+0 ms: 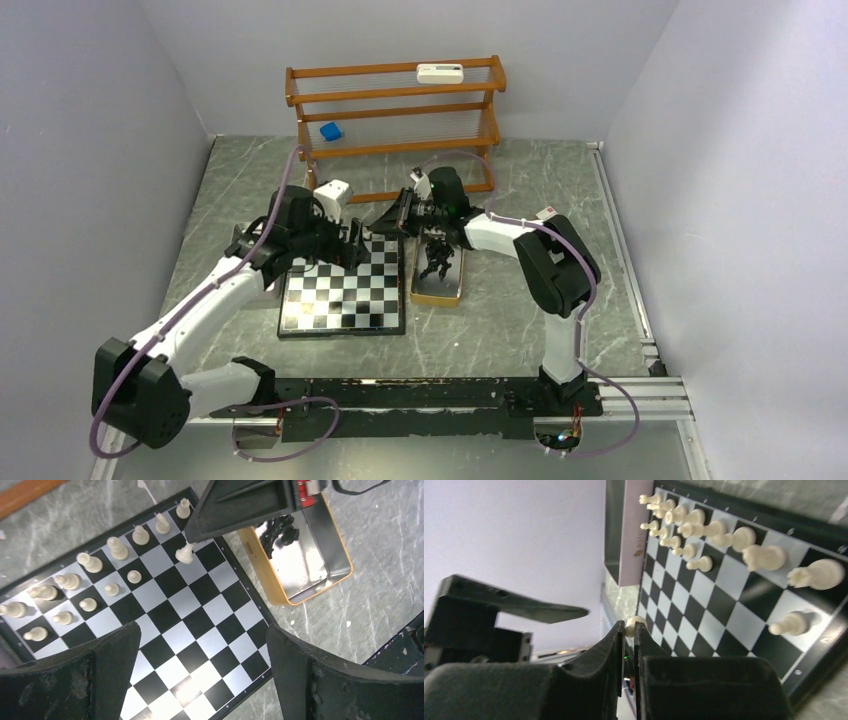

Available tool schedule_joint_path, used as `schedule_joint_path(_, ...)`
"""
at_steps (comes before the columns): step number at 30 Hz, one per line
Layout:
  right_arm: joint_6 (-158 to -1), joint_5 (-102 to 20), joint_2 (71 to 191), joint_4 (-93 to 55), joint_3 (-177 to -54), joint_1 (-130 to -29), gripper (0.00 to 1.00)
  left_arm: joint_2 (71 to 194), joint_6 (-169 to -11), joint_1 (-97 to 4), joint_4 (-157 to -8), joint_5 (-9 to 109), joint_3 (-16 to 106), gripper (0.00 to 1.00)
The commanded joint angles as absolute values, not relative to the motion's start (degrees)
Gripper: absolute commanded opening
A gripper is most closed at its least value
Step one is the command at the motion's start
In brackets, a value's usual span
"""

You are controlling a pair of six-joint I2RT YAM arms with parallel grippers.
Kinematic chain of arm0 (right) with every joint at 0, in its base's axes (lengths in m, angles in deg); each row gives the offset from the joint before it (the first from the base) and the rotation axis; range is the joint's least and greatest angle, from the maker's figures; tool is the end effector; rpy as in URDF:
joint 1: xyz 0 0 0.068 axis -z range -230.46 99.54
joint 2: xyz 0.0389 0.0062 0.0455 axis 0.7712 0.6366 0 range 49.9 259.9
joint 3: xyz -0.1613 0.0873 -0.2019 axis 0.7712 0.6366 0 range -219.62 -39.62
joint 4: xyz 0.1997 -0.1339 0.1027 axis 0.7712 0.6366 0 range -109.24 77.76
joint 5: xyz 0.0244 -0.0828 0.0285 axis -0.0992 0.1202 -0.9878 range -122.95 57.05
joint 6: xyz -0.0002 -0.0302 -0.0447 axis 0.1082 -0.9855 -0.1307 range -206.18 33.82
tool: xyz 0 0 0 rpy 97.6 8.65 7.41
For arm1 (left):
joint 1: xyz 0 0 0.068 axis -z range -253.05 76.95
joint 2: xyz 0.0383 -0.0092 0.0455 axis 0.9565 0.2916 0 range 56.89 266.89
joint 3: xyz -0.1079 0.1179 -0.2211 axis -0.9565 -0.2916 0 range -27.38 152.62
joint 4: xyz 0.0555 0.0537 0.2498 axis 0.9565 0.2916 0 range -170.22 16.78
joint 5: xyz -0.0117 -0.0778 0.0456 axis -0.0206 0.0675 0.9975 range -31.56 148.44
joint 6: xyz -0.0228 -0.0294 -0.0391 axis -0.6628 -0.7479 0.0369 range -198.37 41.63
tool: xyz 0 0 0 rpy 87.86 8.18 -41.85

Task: Set up the chess pieces on the board
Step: Place the chess piece on the chessboard.

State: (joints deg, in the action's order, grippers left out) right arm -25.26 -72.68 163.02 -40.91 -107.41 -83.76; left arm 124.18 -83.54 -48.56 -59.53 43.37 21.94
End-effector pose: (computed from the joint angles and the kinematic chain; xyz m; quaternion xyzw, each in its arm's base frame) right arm 0.3480 0.2558 0.1834 0.0074 0.8089 0.5706 0.1418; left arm 0.2276 -0.1139 0.2707 0.2058 0.8714 -0.2241 0.3849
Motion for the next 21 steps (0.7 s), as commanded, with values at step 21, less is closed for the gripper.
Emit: schedule_joint_path(21, -63.7, -37.3, 159.3, -15.9, -118.9, -93.9, 0.11, 93.6, -84.7, -48.3, -55.1, 70.7, 21.1, 1.0)
